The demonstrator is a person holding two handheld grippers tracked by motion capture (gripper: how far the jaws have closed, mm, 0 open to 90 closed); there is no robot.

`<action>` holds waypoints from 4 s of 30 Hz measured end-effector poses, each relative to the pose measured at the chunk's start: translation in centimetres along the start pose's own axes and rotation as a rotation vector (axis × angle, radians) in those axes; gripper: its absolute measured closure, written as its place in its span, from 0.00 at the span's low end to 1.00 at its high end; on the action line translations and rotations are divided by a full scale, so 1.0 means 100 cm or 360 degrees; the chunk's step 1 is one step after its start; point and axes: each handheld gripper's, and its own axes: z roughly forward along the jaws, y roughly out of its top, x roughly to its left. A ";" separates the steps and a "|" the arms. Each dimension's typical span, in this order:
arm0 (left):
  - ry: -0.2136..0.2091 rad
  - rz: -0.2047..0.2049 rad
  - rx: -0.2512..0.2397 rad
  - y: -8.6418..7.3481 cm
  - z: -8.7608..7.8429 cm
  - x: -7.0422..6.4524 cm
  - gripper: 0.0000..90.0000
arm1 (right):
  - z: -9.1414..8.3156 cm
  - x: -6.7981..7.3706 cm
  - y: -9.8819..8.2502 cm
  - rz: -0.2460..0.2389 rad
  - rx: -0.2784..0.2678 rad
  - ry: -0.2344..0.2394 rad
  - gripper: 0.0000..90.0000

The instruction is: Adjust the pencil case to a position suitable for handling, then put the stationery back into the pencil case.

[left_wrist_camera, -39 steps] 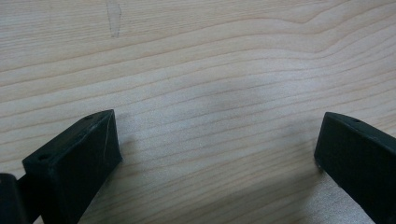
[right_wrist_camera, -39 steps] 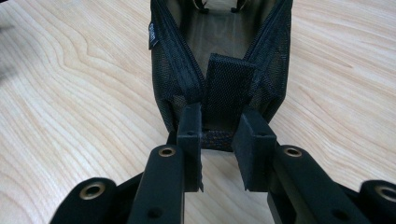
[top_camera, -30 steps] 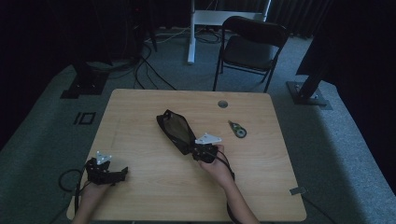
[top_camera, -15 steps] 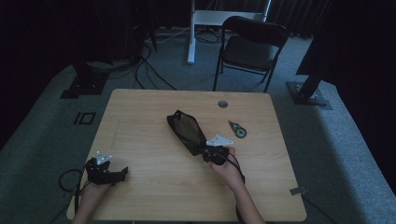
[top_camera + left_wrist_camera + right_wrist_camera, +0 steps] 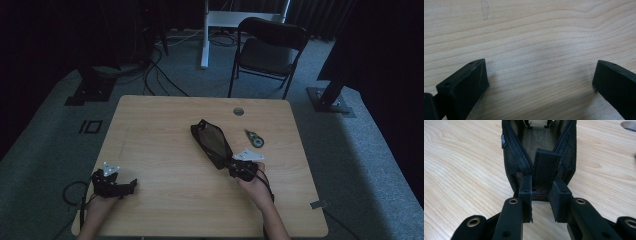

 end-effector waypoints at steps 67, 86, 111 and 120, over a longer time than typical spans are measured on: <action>0.0001 -0.0001 0.0000 0.000 0.000 0.000 0.00 | -0.106 -0.002 -0.080 0.0097 -0.0032 -0.0155 0.81; 0.0002 -0.0003 -0.0001 0.000 0.000 0.000 0.00 | -0.134 -0.029 -0.054 0.0117 -0.0203 -0.0265 0.52; 0.0002 -0.0003 -0.0001 0.000 0.000 0.000 0.00 | -0.094 -0.090 -0.043 0.0213 -0.0128 -0.0381 0.35; 0.0002 -0.0003 -0.0001 0.000 0.000 0.000 0.00 | -0.079 -0.100 -0.040 0.0225 -0.0074 -0.0377 0.29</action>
